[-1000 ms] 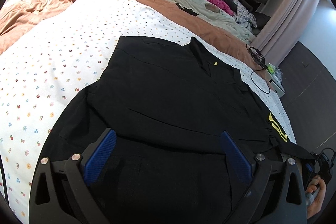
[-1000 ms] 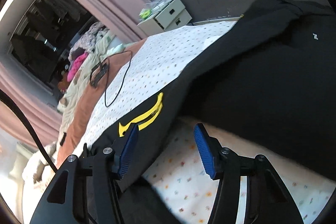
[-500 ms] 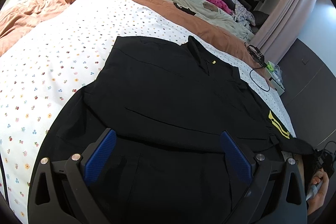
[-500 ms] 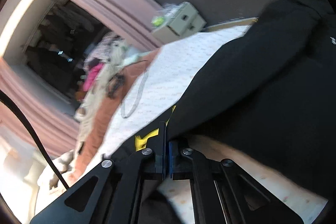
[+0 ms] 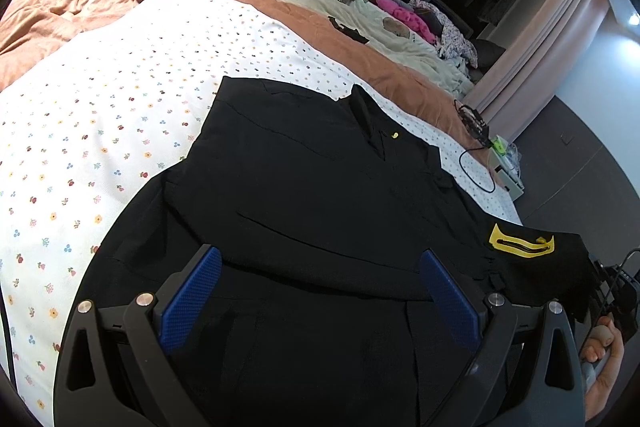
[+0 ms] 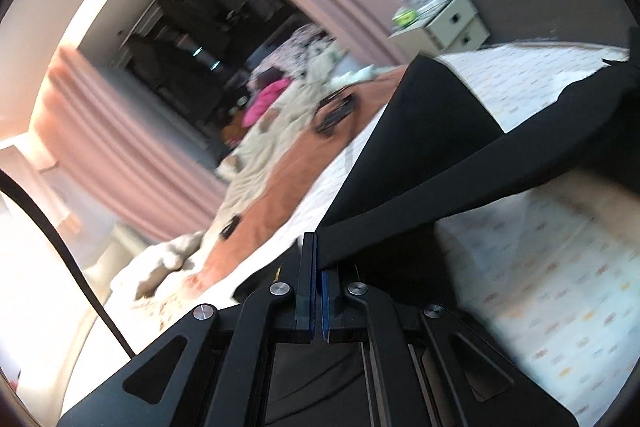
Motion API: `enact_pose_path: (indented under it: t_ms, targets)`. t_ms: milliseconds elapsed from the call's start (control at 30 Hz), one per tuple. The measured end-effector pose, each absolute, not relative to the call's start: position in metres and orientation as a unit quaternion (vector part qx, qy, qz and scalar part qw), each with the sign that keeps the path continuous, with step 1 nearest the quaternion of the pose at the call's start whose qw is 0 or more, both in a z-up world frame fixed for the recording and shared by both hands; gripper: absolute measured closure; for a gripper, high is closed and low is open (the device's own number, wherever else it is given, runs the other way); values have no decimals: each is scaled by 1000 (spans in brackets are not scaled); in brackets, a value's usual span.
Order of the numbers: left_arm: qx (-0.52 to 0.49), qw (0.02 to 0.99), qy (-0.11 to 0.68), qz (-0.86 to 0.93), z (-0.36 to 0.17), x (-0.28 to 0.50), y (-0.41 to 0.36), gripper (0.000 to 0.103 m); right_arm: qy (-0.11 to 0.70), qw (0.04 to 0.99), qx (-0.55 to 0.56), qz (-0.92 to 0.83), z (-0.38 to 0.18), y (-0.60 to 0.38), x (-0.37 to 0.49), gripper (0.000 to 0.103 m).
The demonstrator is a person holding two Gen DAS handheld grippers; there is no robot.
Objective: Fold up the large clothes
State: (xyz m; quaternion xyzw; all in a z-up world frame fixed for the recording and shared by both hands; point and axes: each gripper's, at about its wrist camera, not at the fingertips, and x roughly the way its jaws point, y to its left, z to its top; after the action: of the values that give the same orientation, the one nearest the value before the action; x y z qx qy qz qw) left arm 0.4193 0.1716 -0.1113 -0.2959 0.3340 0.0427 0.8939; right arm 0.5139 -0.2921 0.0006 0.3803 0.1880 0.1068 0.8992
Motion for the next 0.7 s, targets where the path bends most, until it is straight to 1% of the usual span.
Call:
enact_pose_path:
  t_ms: [267, 467, 500, 600, 633, 667, 700]
  targets:
    - [-329, 886, 323, 44, -110, 411, 189, 1, 236, 884, 358, 187, -9, -210, 536, 103]
    - [-345, 882, 318, 46, -111, 408, 201, 1, 327, 875, 297, 197, -34, -153, 571, 103]
    - [-348, 881, 317, 46, -111, 407, 202, 1, 349, 873, 281, 191, -41, -144, 576, 100]
    - [-358, 878, 314, 45, -111, 407, 205, 1, 423, 861, 233, 162, -63, -127, 589, 98]
    - [-359, 878, 313, 44, -111, 407, 205, 1, 436, 854, 234, 160, -65, -129, 597, 93]
    - [-359, 878, 313, 43, -110, 407, 205, 1, 443, 847, 245, 164, -66, -131, 598, 75]
    - [-358, 879, 312, 43, -110, 406, 204, 1, 445, 838, 262, 173, -68, -133, 595, 63]
